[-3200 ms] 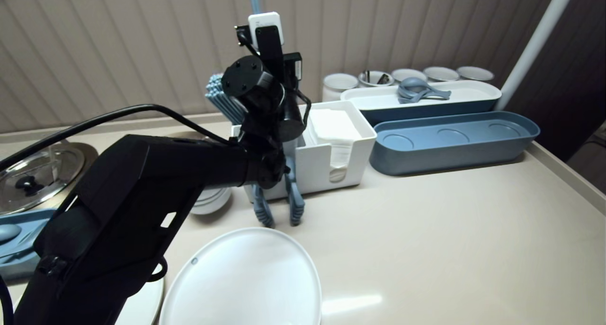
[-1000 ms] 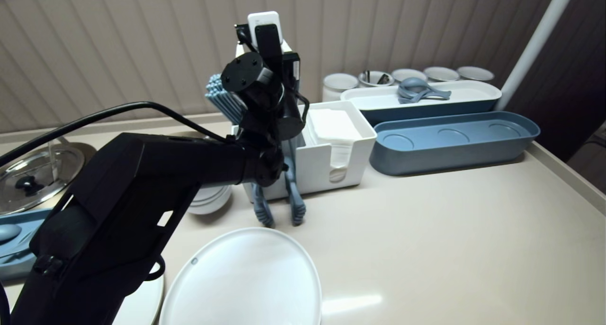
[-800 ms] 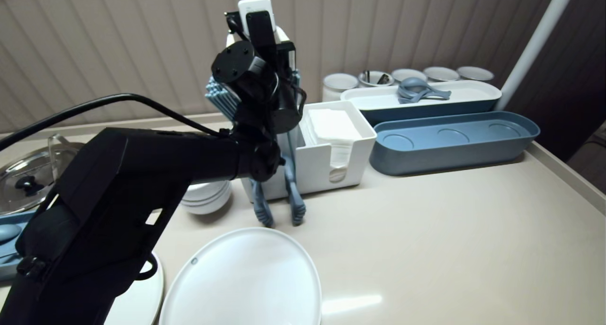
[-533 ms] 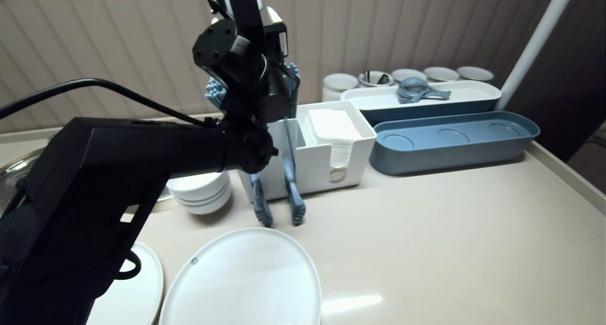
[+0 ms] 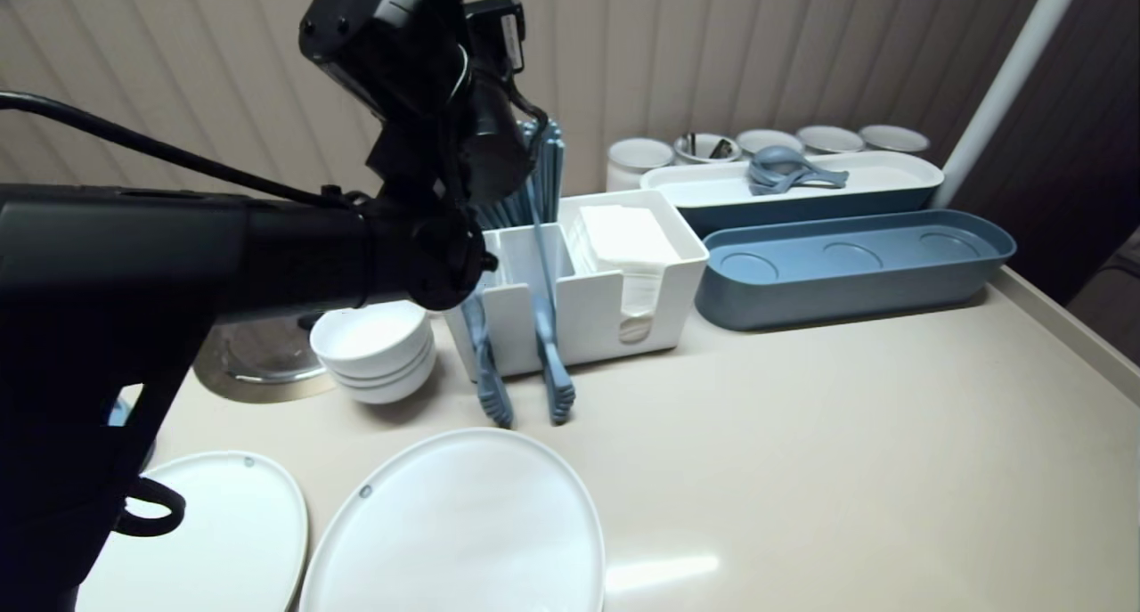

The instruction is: Put the chopsticks back from the plate

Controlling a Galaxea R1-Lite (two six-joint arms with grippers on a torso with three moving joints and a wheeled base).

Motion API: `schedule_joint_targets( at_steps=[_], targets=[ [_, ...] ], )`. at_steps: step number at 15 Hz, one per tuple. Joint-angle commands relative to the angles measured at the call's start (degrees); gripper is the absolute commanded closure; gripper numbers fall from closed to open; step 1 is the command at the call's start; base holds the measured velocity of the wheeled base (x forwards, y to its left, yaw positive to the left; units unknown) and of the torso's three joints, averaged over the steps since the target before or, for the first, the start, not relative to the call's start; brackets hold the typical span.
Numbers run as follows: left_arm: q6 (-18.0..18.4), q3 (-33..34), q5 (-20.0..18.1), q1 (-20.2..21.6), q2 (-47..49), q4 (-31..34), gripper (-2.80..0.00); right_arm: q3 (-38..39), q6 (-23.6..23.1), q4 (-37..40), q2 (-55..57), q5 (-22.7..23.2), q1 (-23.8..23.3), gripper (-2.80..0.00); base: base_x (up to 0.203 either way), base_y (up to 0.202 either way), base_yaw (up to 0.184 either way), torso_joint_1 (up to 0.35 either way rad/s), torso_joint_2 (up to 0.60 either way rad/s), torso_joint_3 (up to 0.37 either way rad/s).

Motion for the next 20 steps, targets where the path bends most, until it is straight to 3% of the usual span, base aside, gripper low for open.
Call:
schedule_joint_targets(
  at_steps=[1,4,6,11,16,20],
  targets=[
    [-2.06,1.57,0.44,-0.05,-3.88,3.43,-2.80,0.00,0.01,-0.01,-0.02,0.00,-0.01,0.00,0.000,0.000,0.000,0.000,0.00,0.000],
    [-9.56,5.58,0.30,-0.38,-10.86,16.90,-2.80,0.00,0.01,-0.01,-0.02,0.00,-0.01,0.00,0.000,0.000,0.000,0.000,0.00,0.000],
    [-12.47,9.33,-0.56,-1.40,-17.51,27.05,-2.80,0.00,0.01,-0.01,-0.02,0.00,-0.01,0.00,0.000,0.000,0.000,0.000,0.00,0.000],
    [-17.29,21.08,-10.18,-2.90,-34.51,50.81,-2.80,0.00,0.18,-0.01,-0.02,0.00,-0.01,0.00,0.000,0.000,0.000,0.000,0.00,0.000],
    [-18.30,21.20,-11.41,-3.55,-30.07,53.07,-2.80,0.00,0.18,-0.01,-0.02,0.00,-0.01,0.00,0.000,0.000,0.000,0.000,0.00,0.000],
    [-25.35,13.02,-11.51,-4.61,-17.33,56.01,-2.80,0.00,0.18,-0.01,-0.02,0.00,0.01,0.00,0.000,0.000,0.000,0.000,0.00,0.000]
  ],
)
